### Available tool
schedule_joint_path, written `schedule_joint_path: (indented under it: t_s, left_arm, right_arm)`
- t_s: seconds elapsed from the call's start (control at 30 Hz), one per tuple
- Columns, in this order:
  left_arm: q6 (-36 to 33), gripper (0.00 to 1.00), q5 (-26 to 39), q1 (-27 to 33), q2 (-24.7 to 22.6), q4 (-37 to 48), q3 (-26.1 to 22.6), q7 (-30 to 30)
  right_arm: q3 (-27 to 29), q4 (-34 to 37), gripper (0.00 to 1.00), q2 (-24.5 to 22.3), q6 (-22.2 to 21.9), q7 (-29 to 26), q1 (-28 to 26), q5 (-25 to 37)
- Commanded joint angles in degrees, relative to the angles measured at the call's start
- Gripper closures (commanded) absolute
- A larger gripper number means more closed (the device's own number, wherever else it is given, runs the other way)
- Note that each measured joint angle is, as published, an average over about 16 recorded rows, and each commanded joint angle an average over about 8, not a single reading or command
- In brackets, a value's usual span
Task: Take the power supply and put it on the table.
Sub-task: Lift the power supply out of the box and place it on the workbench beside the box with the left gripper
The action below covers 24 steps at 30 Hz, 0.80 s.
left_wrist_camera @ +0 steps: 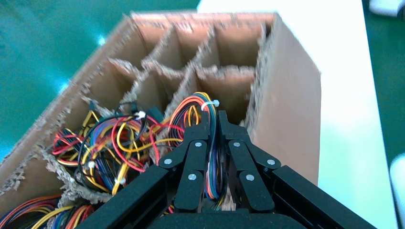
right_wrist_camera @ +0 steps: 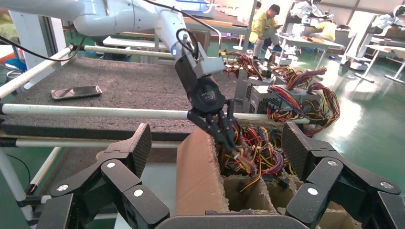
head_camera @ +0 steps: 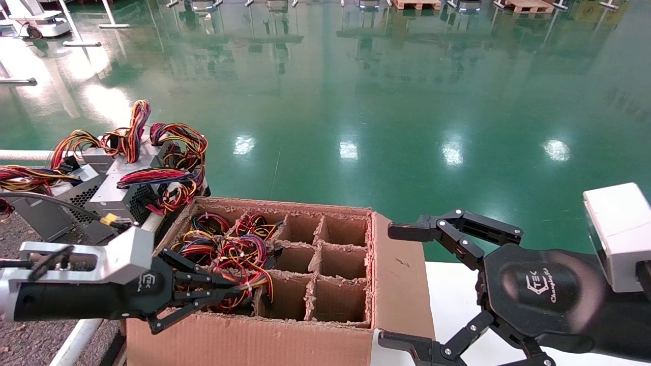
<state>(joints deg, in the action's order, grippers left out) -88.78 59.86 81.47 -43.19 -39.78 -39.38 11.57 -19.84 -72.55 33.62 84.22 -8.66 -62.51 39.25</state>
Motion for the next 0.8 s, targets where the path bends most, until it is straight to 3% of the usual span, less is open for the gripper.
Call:
schedule_joint_path:
  t_s: [0.03, 0.37, 0.8]
  left_arm:
    - [-0.11, 1.00, -2.46, -1.04, 0.09, 1.42, 0.98, -0.13]
    - [-0.13, 1.00, -7.98, 0.29, 1.48, 0.68, 3.59, -1.78]
    - [-0.01, 1.00, -8.33, 13.80, 5.55, -4.51, 5.90, -7.53]
  right_arm:
    - [0.00, 0.00, 0.00, 0.00, 0.00, 0.00, 0.00, 0.00]
    - [-0.01, 0.00, 0.00, 0.00, 0.00, 0.00, 0.00, -0.01]
    - [-0.02, 0.00, 0.00, -0.01, -0.01, 0.01, -0.01, -0.01]
